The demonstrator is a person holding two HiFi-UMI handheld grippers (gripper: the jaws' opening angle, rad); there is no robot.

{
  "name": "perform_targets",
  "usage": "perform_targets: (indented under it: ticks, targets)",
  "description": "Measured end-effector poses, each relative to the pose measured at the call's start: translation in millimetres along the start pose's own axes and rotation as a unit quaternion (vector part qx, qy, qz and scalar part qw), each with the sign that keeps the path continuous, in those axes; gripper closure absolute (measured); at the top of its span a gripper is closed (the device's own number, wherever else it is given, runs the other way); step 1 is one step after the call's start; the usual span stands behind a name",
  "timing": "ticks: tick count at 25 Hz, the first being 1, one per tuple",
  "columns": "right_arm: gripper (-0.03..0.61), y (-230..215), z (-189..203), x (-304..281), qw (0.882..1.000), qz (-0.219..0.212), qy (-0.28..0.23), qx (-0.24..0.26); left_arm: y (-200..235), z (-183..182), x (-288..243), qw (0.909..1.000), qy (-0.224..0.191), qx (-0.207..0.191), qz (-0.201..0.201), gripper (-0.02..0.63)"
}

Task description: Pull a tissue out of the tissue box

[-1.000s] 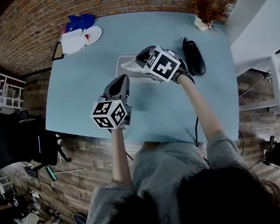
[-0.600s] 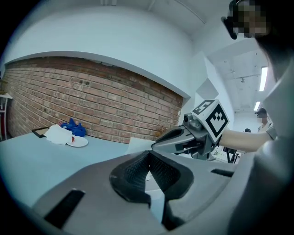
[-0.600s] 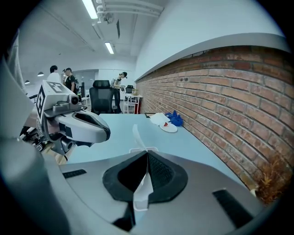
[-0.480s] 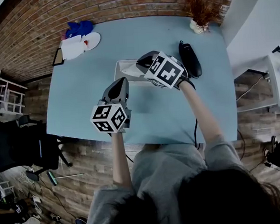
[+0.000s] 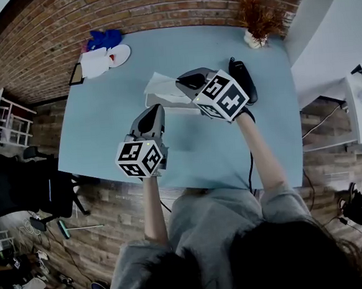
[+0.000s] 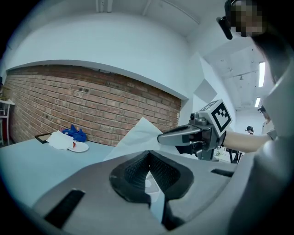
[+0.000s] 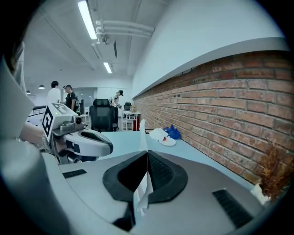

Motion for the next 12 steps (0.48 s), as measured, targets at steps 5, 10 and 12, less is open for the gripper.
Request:
perform_targets:
  ticks: [5, 10, 12]
  targets:
    - [0.577, 8, -1, 24, 0.997, -0.008, -0.074, -0.006, -12, -7, 12, 0.9995, -0.025, -0.01, -0.017, 0.611]
    - [0.577, 20, 11, 42, 0.991, -0.021, -0.129, -0.015, -27, -9, 23, 0.9989, -0.036, -0.016, -0.024, 0.611]
    - [0.578, 25, 16, 47, 0.989, -0.026, -0.144, -0.019, -32, -11, 29, 0.9987, -0.041, -0.019, -0.026, 0.611]
Point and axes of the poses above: the fingertips, and each gripper's own axes: x backward along the fingers, y to its left, z out of its underside, the point moved 9 cm from there along x, backward along the fingers, and after that the axes turned 14 degrees about -x, right-handed, at the moved point
